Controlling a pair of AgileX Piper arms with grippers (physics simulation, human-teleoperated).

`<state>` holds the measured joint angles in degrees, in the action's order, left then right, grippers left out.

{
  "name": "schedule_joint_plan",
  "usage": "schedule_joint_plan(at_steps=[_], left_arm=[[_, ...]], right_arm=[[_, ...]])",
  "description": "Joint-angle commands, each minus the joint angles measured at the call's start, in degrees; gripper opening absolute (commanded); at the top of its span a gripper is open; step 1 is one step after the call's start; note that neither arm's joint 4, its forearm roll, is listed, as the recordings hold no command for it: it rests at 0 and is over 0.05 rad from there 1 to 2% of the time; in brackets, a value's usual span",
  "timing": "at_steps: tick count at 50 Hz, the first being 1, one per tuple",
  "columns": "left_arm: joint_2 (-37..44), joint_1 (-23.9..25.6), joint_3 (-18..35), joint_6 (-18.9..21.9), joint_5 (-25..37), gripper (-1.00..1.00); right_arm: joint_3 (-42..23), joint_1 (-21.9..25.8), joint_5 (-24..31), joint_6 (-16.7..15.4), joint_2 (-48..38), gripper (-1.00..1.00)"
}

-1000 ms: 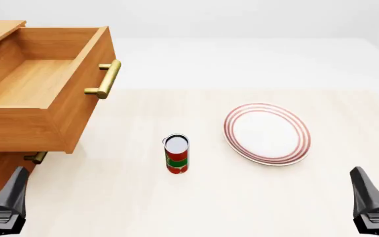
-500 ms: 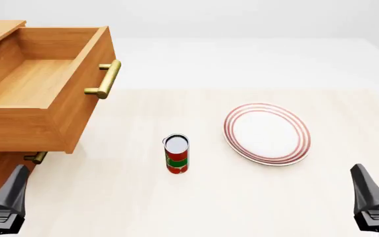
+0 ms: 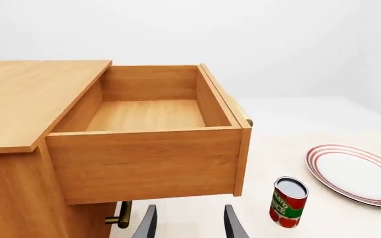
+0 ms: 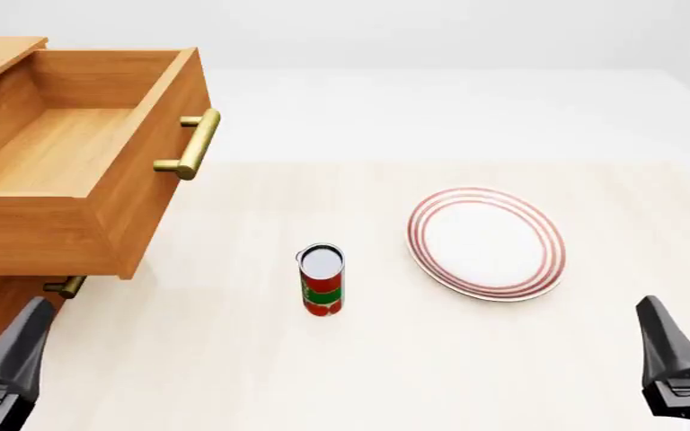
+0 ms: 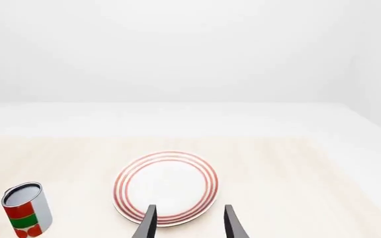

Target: Put the bowl in the top drawer of the cabinet.

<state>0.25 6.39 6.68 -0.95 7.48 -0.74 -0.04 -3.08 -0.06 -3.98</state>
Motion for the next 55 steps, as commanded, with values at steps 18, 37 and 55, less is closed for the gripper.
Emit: schedule_joint_plan(at_steps=[18,37,55], left_arm=[[-0.22,12.03,12.76,2.95,15.37,1.00],[10.60,22.82,19.59,3.12,19.24,1.00],[15.85,29.42,25.03,5.11,21.06,1.00]], right_arm=[[-0.34,-0.02,3.90,0.02,3.58,1.00],[-2.36,-0.01,4.72,0.02,2.36,1.00],[-2.36,-0.02,4.72,0.03,2.36,1.00]])
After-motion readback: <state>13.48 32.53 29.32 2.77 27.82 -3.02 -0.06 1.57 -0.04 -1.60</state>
